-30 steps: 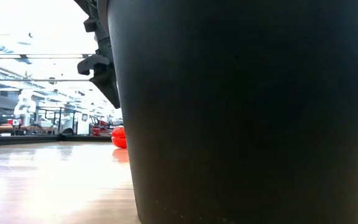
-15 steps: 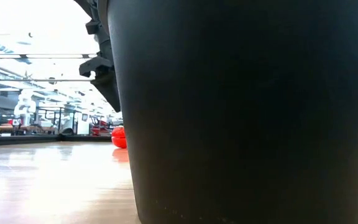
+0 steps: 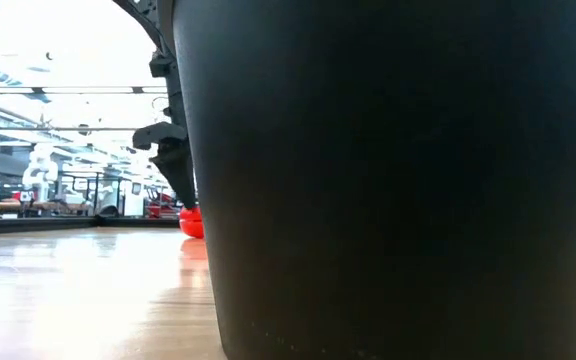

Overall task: Pick and placing Produce into tupperware
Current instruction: Put the orange tomato into the transparent bin

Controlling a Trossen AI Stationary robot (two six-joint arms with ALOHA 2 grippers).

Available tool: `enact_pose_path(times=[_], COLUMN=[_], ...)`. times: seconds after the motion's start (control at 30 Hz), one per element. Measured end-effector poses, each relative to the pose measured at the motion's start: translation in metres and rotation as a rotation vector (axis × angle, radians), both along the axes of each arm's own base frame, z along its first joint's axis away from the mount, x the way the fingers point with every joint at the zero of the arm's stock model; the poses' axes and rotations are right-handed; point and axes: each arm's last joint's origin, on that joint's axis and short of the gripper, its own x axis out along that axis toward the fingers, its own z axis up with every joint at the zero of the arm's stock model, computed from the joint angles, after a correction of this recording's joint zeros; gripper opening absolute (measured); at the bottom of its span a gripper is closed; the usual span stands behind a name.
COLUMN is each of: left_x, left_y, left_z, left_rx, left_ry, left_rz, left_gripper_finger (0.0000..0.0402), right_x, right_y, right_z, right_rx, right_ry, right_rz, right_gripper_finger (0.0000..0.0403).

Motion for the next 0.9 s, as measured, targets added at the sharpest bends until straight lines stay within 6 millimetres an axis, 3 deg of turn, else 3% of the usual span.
enact_pose_path(times=[0.37, 0.9], left_x=[0.005, 0.006], left_y=[0.004, 0.005], left_z=[-0.020, -0.018], left_rx=[0.016, 0.042], left_ry=[0.060, 0.031], left_rz=[0.006, -0.003], left_gripper_finger=[0.0296, 0.0296], right_x=[0.000, 0.000], right_y=[0.000, 0.000], right_z=[-0.001, -0.001], right_rx=[0.000, -0.003], right_ry=[0.007, 0.006], right_rz=[0.000, 0.000], right_gripper_finger=[0.0000, 0.0000])
